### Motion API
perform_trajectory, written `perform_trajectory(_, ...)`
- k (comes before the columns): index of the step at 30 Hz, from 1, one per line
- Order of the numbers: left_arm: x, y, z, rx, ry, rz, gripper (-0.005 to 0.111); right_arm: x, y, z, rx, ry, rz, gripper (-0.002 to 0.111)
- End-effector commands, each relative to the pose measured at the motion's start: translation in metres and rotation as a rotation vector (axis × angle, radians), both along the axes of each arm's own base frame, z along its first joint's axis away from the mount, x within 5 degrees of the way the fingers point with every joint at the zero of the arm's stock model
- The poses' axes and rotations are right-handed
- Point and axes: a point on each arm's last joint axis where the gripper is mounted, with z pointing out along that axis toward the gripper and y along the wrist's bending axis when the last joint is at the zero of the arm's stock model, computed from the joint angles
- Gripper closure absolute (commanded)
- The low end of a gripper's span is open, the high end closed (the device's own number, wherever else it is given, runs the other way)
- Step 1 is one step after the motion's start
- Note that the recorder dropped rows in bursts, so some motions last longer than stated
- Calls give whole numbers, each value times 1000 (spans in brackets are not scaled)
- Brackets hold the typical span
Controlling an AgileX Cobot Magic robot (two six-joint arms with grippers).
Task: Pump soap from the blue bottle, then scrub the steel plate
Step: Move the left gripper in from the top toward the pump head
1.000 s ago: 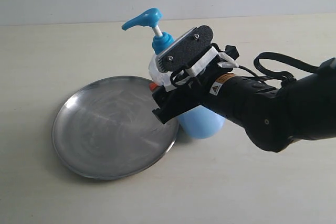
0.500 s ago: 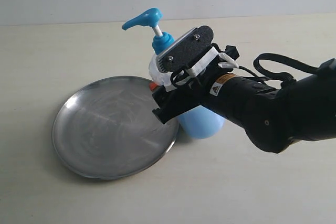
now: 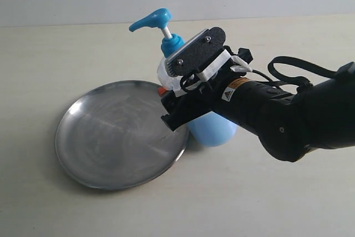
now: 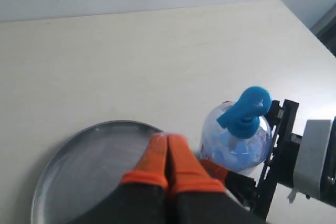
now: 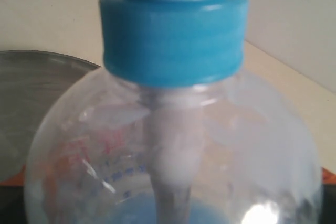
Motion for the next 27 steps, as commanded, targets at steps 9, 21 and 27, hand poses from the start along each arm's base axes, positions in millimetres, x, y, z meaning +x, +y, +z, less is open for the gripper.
perform_trajectory(9,45,-19,6,-53,-31,-92,107,1,1,2,5,-30,6,108)
perform_trajectory(21,66,-28,5,-60,-26,-169,107,1,1,2,4,-27,7,108)
perform_trajectory(27,65,-31,4,-52,-34,-224,107,1,1,2,4,-27,7,108)
